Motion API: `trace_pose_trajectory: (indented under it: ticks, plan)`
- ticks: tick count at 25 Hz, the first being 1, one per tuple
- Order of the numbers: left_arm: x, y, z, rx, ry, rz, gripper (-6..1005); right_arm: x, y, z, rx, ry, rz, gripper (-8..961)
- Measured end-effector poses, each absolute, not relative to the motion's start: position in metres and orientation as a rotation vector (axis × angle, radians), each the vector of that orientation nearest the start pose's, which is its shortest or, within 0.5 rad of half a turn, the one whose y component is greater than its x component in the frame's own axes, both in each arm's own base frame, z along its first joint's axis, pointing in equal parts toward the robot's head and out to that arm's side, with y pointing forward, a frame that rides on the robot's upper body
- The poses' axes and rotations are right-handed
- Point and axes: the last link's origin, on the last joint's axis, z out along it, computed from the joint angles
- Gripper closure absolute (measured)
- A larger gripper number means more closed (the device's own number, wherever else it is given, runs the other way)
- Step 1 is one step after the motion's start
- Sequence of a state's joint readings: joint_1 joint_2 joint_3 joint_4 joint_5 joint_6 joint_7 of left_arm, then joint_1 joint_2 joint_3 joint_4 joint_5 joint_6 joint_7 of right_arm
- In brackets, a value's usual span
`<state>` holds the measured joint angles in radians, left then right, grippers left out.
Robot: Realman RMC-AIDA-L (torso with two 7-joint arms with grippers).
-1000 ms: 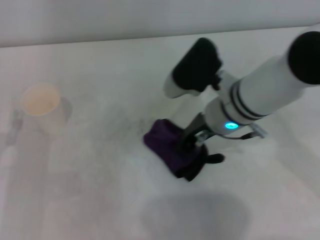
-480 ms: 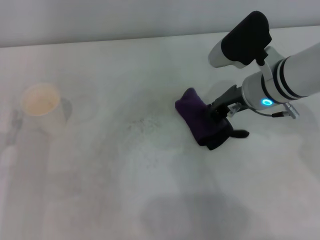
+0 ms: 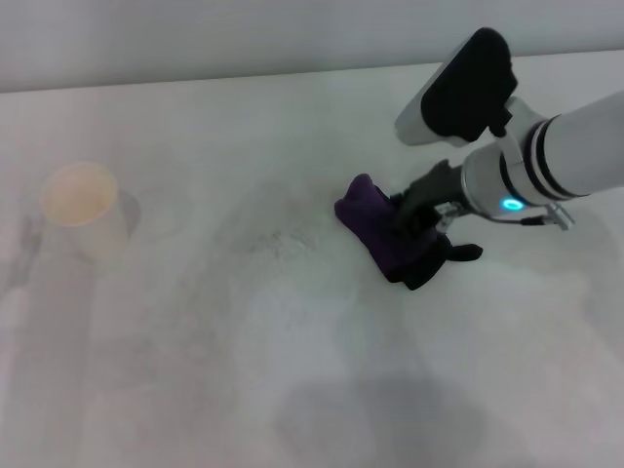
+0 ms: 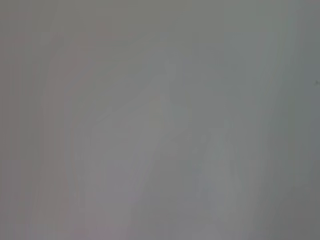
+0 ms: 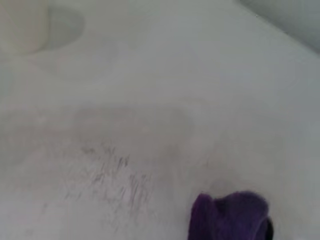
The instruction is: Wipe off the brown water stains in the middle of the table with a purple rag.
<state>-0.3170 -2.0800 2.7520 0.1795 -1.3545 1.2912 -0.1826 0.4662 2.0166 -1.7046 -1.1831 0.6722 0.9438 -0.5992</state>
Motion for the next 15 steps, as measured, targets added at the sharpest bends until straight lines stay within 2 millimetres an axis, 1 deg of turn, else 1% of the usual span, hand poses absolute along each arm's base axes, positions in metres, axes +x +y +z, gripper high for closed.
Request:
trace_pose_trajectory:
  ticks: [2, 5, 6, 7, 9, 13, 15]
  plan:
    - [-0.356, 0.278, -0.016, -1.485, -0.661, -0.728, 112, 0.220, 0.367, -0.043, -2.461, 0.707, -0.243, 770]
    - [-0.356, 0.278, -0.016, -1.485, -0.660, -0.728, 112, 0.214, 0.370, -0.032, -2.405, 0.648, -0.148, 612]
    - [-0.356, 0.278, -0.016, -1.485, -0.660, -0.728, 112, 0.210, 0.373, -0.025, -2.354, 0.616, -0.078, 559]
    - [-0.356, 0.278, -0.016, -1.485, -0.660, -0.728, 112, 0.210, 0.373, -0.025, -2.354, 0.616, -0.078, 524]
    - [-0.356, 0.278, -0.016, -1.485, -0.660, -0.729, 112, 0.207, 0.378, -0.021, -2.300, 0.594, 0.002, 453]
    - [-0.356, 0.279, -0.016, -1.486, -0.657, -0.729, 112, 0.204, 0.387, -0.019, -2.226, 0.582, 0.180, 312]
    - [-0.356, 0.280, -0.015, -1.478, -0.659, -0.730, 112, 0.205, 0.391, -0.017, -2.187, 0.574, 0.254, 222]
